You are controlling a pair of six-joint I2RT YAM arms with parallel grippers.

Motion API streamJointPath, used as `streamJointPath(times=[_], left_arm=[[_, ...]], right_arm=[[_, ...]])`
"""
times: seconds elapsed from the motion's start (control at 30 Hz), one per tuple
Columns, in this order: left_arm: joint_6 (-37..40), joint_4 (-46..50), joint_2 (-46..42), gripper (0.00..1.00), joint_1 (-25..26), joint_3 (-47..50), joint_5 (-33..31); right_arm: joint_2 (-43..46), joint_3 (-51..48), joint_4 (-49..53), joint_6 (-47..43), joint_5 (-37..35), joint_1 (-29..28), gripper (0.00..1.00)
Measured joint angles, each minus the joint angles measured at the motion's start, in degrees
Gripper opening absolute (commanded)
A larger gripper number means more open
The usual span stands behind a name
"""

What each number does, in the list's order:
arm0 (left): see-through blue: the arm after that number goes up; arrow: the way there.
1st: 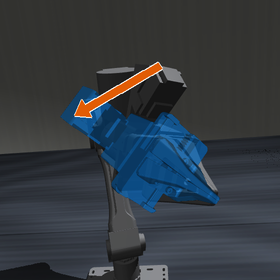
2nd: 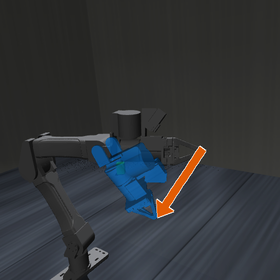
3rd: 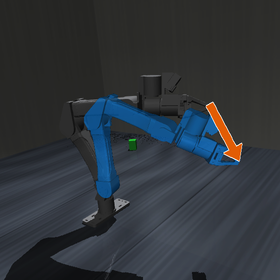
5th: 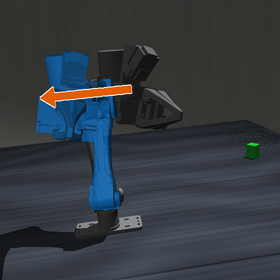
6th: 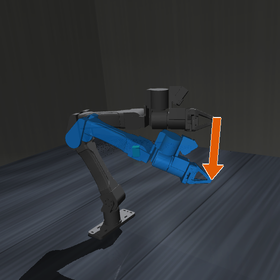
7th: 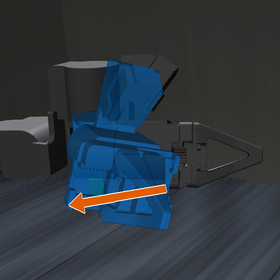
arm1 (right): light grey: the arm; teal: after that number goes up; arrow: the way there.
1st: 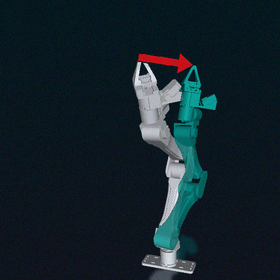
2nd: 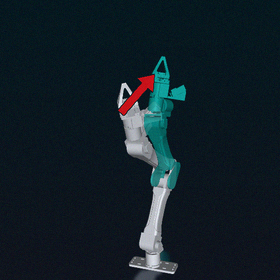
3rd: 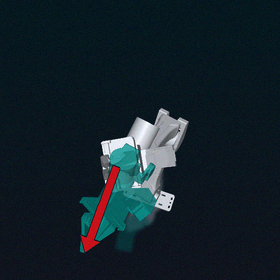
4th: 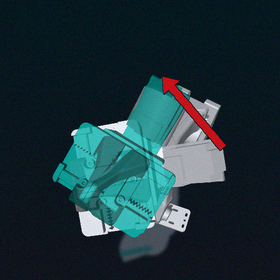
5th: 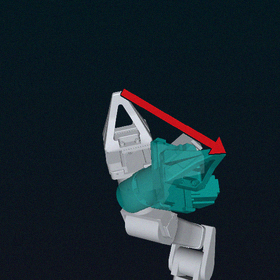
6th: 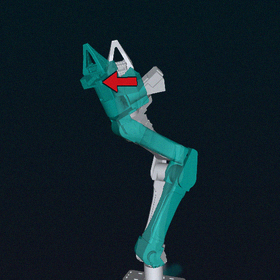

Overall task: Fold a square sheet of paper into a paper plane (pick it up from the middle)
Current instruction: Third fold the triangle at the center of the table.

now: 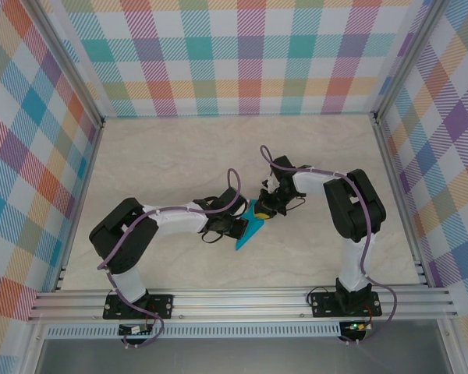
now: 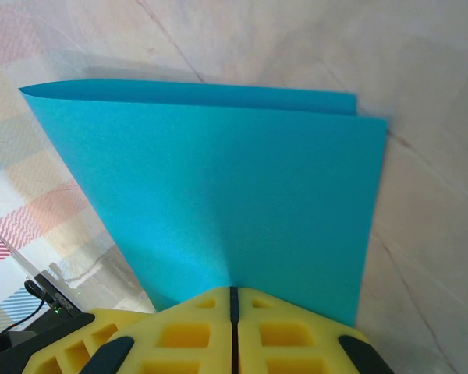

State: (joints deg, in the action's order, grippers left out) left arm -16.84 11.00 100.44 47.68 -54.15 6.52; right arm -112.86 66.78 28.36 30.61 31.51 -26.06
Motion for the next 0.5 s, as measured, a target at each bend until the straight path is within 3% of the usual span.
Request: streamJointPath(times=[0.3, 0.5], left_arm=[[0.0, -0.5, 0.1, 0.00, 0.0, 0.0, 0.0], [0.0, -0.9, 0.1, 0.00, 0.0, 0.3, 0.0]], right_arm=[[1.1, 0.0, 0.3, 0.2, -1.3, -0.3, 0.12], [11.8, -3.8, -0.3, 1.5, -3.3, -0.2, 0.13]])
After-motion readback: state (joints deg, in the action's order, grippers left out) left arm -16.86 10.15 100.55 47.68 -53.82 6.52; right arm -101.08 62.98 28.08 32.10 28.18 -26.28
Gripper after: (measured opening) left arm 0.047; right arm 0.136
